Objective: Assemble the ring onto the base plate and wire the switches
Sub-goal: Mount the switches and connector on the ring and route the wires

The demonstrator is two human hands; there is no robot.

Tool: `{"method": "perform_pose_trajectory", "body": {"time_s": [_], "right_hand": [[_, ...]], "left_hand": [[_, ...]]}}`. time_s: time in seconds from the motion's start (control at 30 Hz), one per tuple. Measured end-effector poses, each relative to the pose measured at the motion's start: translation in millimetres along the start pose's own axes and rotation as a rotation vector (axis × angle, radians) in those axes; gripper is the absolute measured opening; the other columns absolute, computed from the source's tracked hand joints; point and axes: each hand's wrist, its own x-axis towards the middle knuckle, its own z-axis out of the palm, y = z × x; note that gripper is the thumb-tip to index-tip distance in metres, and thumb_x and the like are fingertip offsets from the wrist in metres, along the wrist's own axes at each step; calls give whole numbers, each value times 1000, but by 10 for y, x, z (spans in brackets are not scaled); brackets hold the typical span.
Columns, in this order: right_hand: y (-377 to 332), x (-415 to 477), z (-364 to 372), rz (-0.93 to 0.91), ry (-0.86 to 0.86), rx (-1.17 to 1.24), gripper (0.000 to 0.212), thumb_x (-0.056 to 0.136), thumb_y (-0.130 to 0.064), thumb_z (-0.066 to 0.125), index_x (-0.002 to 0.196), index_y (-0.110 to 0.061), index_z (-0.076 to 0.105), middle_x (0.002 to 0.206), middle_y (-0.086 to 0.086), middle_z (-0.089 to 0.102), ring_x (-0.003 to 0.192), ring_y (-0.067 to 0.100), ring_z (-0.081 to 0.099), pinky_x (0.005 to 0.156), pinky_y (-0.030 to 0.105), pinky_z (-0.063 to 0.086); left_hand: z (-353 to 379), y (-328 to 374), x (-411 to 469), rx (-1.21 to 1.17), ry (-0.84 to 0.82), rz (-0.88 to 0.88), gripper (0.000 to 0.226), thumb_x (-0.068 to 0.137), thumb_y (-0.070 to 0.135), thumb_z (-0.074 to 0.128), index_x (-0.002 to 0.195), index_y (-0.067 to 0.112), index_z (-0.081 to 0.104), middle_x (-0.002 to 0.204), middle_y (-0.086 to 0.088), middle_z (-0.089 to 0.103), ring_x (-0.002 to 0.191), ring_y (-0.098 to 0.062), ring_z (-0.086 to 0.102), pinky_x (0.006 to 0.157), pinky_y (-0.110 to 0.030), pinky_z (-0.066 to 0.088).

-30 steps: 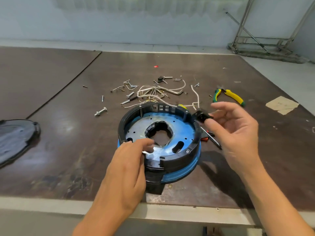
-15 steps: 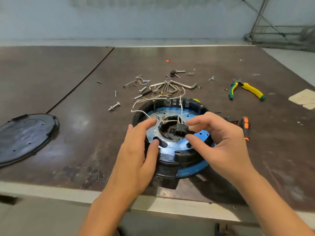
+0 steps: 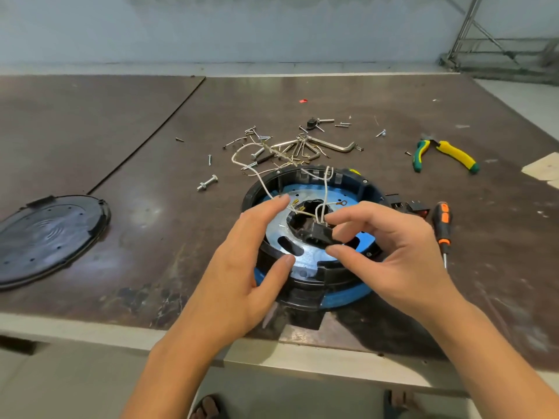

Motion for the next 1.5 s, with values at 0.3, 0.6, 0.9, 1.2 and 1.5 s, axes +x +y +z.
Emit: {"method": "perform_pose_trajectory", "body": {"time_s": [0.3,0.6,0.9,1.2,1.5], "right_hand": [[-62,-4,64,-95,-109,-27,31,82,-3,75,109,-16,70,92,-16,65,86,10,67,79,19,51],[-105,251,17,333,-46,-24,31,93,-22,65,121,-32,59,77,-7,69,83,12,69,76,31,57],[453,1057,461,648,-447,-674,41,92,-48,62,69,-16,50,65,3,52,63,23,54,53,30,37],[415,1085,397,707,-490,-536,42,93,-37,68,94,4,71,70,7,62,63,23,55,58,29,48],[592,1246,-441,769,60,-344,37,99,-32,60,73,-8,69,59,6,58,53,23,52,45,29,44]], "left_hand": [[32,-15,9,65,18,-28,53,93,62,46,143,47,37,134,31,51,129,13,42,124,-25,5],[-71,-64,29,26,171,-66,37,92,38,58,128,34,53,124,31,53,120,29,33,120,-46,21],[-113,35,-23,23,118,-177,40,92,44,53,131,39,48,125,21,57,98,-31,64,98,-54,48],[-80,-22,-19,15,100,-169,45,92,44,53,135,34,48,121,15,58,112,-5,56,93,-36,53],[41,52,-5,17,90,-96,39,92,45,52,130,38,47,119,30,50,121,24,35,119,-39,24]]}}
